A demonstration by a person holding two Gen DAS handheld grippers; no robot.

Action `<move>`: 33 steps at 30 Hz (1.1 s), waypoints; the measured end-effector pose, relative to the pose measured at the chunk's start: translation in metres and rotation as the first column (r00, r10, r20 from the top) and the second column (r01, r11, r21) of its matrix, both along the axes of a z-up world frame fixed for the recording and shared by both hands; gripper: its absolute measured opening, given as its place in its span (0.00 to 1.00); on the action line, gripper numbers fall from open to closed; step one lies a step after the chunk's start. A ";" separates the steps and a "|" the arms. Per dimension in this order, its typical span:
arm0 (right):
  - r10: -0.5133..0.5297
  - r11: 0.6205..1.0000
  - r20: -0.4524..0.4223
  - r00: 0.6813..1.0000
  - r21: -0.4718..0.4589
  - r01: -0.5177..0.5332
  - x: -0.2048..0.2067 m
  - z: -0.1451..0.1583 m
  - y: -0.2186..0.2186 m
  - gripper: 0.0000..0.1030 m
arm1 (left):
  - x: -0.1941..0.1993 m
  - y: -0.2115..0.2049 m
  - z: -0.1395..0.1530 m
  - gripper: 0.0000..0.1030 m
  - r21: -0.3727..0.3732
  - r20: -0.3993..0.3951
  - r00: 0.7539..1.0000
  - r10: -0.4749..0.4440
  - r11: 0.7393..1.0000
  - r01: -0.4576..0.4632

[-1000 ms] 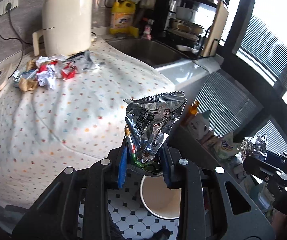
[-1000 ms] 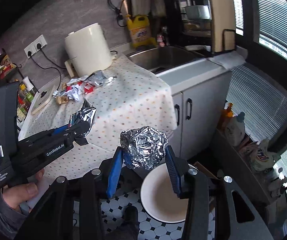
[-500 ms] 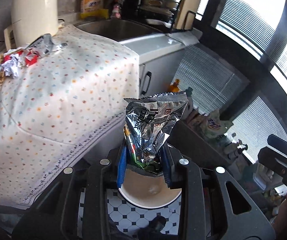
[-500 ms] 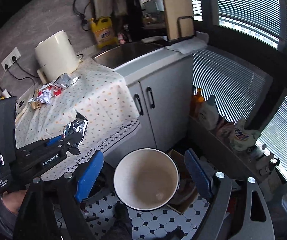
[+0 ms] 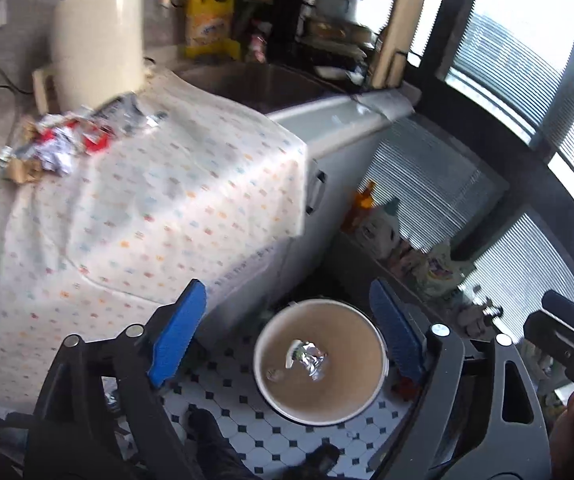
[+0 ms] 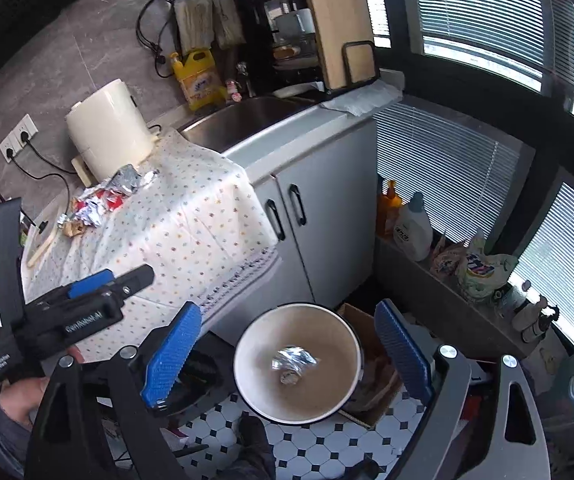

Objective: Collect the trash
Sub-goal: 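Carry the wrapper and foil ball to the white bin and release both, then grasp the white tablet blister pack with the left tool while the right tool grasps crumpled red-white paper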

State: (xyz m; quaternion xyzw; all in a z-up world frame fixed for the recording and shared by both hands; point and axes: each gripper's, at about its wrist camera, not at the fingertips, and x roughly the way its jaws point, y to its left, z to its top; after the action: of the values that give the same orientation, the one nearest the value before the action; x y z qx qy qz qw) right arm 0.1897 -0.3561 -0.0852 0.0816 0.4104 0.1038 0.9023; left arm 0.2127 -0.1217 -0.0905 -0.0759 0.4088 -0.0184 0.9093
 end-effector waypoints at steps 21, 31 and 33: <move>0.278 0.958 0.079 0.957 0.044 -0.282 0.036 0.034 0.162 0.91 | -0.047 0.177 0.050 0.92 -0.018 0.150 0.927 0.344 0.938 -0.345; 0.365 0.930 0.077 0.928 0.025 -0.368 0.054 0.033 0.235 0.84 | -0.054 0.251 0.044 0.92 -0.053 0.173 0.885 0.432 0.902 -0.429; 0.377 0.925 0.076 0.923 0.025 -0.380 0.060 0.032 0.249 0.80 | -0.051 0.264 0.044 0.92 -0.055 0.178 0.882 0.436 0.900 -0.433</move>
State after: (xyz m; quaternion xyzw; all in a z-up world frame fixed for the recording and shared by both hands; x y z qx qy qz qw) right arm 0.2492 -0.1073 -0.0531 0.0148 0.3848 0.2867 0.8772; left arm 0.1613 0.1424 -0.0461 -0.1696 0.2948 0.1758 0.9238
